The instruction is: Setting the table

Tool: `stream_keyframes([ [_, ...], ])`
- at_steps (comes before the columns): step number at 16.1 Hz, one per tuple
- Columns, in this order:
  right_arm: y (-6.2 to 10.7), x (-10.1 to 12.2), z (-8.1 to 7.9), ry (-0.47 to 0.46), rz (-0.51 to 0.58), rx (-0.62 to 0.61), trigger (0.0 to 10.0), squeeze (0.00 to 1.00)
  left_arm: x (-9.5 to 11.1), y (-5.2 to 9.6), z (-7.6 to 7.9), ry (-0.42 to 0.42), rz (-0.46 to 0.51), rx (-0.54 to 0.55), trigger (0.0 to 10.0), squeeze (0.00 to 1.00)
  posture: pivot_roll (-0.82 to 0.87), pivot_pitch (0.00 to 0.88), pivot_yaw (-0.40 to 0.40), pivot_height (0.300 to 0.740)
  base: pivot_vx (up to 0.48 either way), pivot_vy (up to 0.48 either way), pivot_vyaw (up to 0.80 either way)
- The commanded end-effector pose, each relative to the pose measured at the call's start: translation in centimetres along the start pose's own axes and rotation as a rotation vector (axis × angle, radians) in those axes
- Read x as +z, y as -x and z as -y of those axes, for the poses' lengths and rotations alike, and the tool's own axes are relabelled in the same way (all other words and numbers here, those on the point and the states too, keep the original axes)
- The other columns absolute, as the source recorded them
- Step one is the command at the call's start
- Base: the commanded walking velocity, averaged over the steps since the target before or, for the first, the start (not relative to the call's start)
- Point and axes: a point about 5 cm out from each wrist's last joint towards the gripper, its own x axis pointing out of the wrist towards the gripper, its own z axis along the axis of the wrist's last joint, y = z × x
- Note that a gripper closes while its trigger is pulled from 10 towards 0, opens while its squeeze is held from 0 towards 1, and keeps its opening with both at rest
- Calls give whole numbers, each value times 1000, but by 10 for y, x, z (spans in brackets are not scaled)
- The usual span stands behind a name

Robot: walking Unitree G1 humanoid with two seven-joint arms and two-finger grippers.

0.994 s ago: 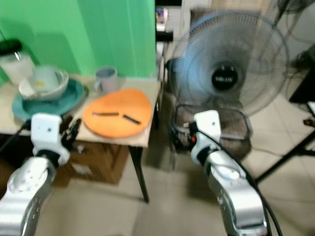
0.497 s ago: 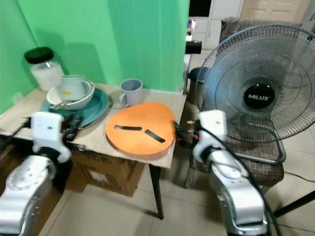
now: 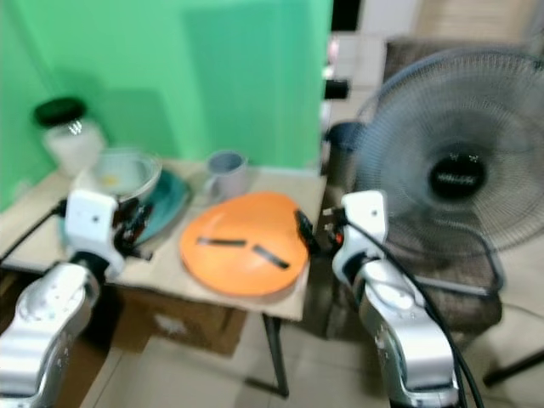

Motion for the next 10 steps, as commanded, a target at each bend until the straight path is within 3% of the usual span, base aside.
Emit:
stream_keyframes([
  [1,3,5,8,11,16,-33,10000,694,6,-7,8,-5,33,-70,10000,0,-24,0,96,740,300,0,0],
  [4,4,7,8,10,22,-24,10000,576,1,-14,15,-13,15,-199,10000,0,-40,0,101,740,99,0,0],
  [7,3,9,4,6,22,24,10000,0,-14,-18,14,-84,-53,-274,10000,0,-50,0,103,740,0,0,0],
  [10,1,7,2,-9,1,88,10000,0,-30,-22,11,-112,-111,-339,10000,0,-60,0,98,740,0,0,0],
])
